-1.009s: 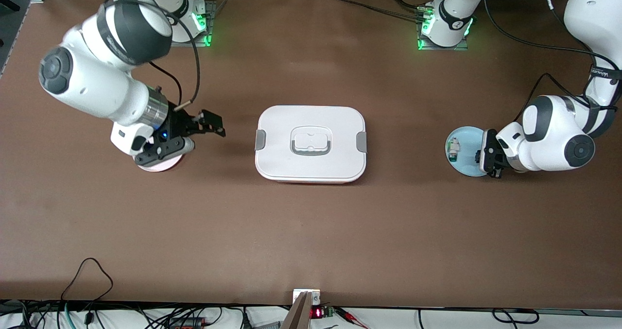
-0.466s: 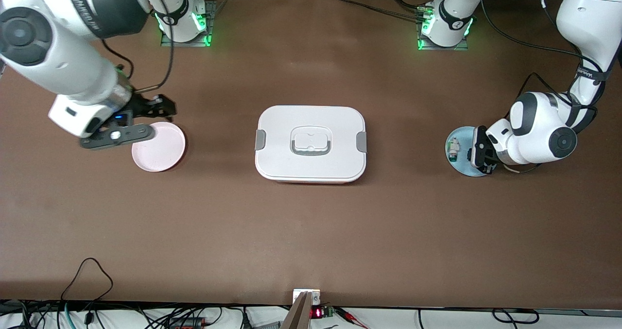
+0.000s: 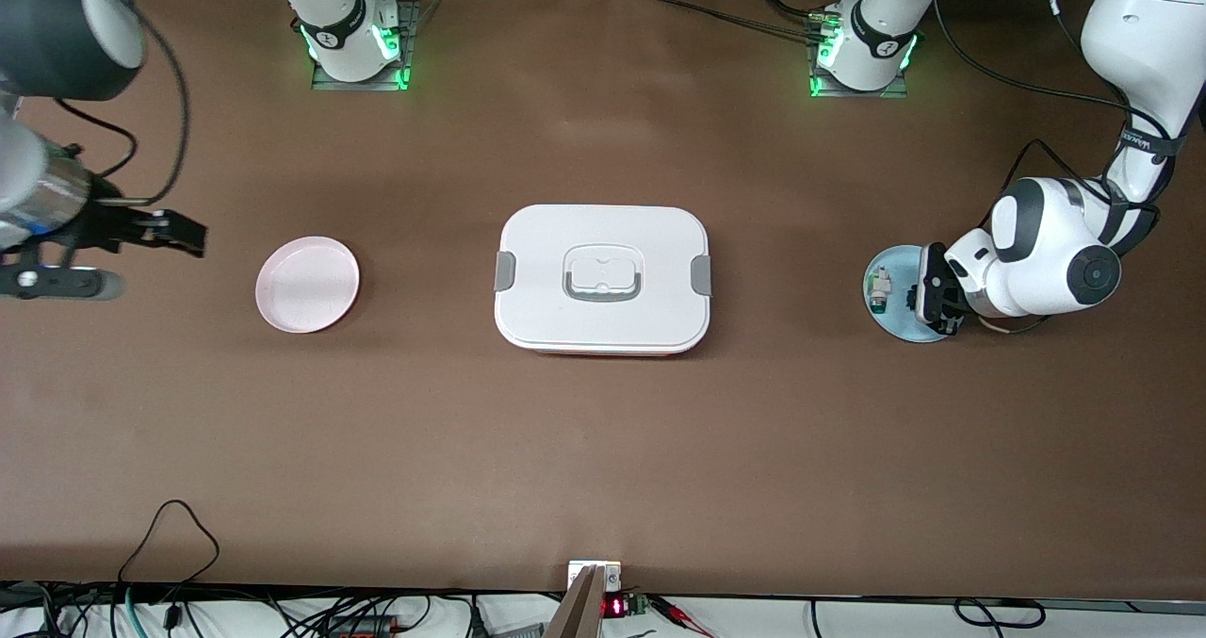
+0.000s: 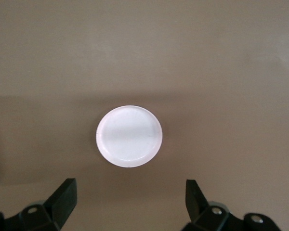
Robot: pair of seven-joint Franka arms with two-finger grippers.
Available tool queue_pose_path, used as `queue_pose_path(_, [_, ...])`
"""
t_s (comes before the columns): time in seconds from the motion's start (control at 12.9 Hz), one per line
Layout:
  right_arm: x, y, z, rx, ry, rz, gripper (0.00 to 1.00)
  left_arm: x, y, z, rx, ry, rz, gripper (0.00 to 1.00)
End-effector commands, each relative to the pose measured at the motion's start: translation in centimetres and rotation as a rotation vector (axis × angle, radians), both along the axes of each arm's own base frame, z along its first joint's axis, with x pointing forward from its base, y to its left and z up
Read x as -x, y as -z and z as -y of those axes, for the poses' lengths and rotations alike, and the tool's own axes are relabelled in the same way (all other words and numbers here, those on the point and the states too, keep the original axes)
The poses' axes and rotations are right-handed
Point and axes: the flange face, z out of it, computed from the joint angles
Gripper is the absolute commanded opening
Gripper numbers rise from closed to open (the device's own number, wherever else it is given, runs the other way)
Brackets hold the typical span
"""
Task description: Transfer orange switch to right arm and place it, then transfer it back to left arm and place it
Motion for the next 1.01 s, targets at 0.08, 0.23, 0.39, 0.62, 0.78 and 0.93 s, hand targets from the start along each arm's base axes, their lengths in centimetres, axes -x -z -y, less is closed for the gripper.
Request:
queue_pose_path(0.08, [0.8, -1.3, 6.4, 0.004, 0.111, 0.013, 1.00, -0.1, -0.7, -0.5, -0.016, -0.002, 0.015, 1.00])
queue_pose_path(0.23, [1.3, -2.0, 6.3, -0.004, 0.054, 0.017, 1.00, -0.3, -1.8, -0.5, -0.033, -0.035, 0.022, 1.00])
queue_pose_path(0.39, [0.9, -1.6, 6.6, -0.026, 0.036, 0.018, 1.00, -0.3, -4.0, -0.5, -0.070, -0.096, 0.003, 1.00])
queue_pose_path(0.62, [1.3, -0.4, 5.1, -0.074, 0.014, -0.014, 1.00, -0.6, -8.4, -0.5, -0.128, -0.259, 0.027, 1.00])
queue_pose_path(0.78, [1.7, -0.1, 4.4, -0.084, 0.003, -0.019, 1.00, -0.2, -11.7, -0.4, -0.186, -0.484, -0.021, 1.00])
queue_pose_path(0.93, [3.4, 0.0, 3.9, -0.088, -0.012, 0.026, 1.00, -0.1, -15.7, 1.1, -0.283, -0.733, -0.064, 1.00])
